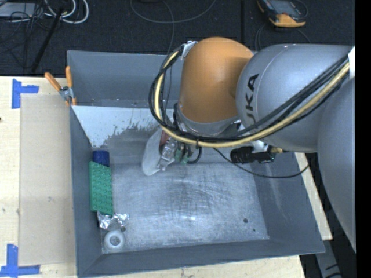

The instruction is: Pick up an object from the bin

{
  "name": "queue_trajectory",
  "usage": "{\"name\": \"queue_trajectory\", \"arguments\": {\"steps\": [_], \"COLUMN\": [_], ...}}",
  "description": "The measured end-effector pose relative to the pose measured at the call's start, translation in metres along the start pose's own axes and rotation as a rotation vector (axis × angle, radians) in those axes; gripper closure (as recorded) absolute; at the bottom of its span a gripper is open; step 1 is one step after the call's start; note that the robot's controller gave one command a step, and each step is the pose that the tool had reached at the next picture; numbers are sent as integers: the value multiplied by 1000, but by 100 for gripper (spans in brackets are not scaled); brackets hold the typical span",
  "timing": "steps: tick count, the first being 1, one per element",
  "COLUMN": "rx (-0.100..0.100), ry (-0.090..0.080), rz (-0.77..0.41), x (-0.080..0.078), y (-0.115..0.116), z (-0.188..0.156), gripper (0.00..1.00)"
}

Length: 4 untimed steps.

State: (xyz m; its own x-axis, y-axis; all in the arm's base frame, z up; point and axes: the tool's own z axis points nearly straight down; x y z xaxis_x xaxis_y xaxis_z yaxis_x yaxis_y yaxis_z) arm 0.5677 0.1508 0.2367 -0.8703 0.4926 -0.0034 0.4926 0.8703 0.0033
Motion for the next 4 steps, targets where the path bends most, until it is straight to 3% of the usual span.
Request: {"name": "queue_trajectory", "arguments": {"steps": [1,2,3,4], "rx": [61,36,4,7], "ry": [102,53,4,8], "rz": [-167,-185,-181,-356], "x": [-22,-31,-32,-83], "y": [-16,-46,-59,-160], "z": [106,92,44,58], "gripper": [100,100,100,100]}}
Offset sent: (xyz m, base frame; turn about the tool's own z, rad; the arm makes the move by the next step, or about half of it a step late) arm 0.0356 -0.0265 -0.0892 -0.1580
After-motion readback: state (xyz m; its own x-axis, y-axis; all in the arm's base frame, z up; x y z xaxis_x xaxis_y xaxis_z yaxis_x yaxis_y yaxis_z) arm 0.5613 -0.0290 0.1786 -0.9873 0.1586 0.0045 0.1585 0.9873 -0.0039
